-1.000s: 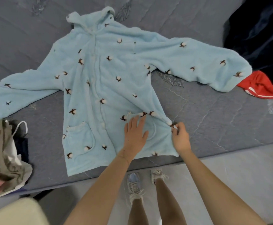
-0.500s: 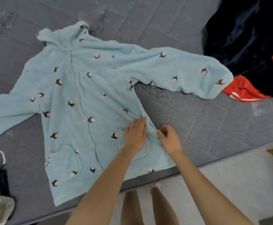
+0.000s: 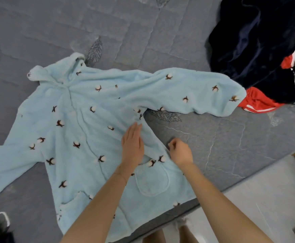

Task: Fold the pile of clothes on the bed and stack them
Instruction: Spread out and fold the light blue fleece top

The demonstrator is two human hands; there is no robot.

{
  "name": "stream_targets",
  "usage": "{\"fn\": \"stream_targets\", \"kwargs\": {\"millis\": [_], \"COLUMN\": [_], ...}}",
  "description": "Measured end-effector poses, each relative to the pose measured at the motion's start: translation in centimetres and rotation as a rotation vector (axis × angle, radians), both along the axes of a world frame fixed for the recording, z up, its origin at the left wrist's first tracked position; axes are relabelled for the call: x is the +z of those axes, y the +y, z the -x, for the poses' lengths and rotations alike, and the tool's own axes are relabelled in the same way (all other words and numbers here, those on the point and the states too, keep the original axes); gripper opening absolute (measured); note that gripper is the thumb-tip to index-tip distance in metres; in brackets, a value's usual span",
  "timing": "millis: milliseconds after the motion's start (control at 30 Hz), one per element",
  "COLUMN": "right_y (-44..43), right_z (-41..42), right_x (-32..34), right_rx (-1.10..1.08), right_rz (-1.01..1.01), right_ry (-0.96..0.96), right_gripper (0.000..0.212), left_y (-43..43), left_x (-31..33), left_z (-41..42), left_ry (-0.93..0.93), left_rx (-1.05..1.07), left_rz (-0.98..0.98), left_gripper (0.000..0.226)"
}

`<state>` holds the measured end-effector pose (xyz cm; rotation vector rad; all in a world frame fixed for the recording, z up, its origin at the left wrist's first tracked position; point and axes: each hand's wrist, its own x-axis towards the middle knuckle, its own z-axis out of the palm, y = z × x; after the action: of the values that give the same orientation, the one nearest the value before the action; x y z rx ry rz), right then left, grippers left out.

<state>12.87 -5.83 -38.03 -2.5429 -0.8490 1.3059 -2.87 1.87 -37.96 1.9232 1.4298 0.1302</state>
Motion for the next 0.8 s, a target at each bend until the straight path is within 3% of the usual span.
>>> {"fn": "stream_targets", "kwargs": {"millis": [133, 233, 367, 500, 633, 800], "right_y": [1.4, 2.2, 2.5, 3.7, 5.1, 6.0], "right_z": [1.3, 1.5, -0.5, -3.8, -7.9, -12.7], "right_x": [-0.3, -1.3, -1.5, -1.0, 0.3, 1.5], "right_rx": [0.068, 0.150, 0.007, 0.053, 0.205, 0.422], "right_rz": [-0.035, -0.029, -0.056, -0.127, -0.300, -0.254], "right_ry": [0.166, 0.074, 0.107, 0.185, -0.084, -0.249], "right_gripper": [0.026, 0.018, 0.007, 0.018, 0.043, 0.066], "left_y": [1.3, 1.4, 1.6, 2.6, 3.5, 4.2], "left_x": [-0.7, -1.0, -1.2, -0.6, -0.2, 0.3], "left_z": [-0.8, -2.0, -3.4, -5.6, -8.7, -13.2], "left_ry": [0.016, -0.003, 0.165, 0.188, 0.224, 0.258], "left_rx": [0.040, 0.049, -0.049, -0.048, -0.031, -0.022], "left_rz": [0.012, 0.023, -0.084, -0.116, -0.167, -0.194], "left_gripper": [0.051, 0.051, 0.057, 0.055, 0.053, 0.060]}}
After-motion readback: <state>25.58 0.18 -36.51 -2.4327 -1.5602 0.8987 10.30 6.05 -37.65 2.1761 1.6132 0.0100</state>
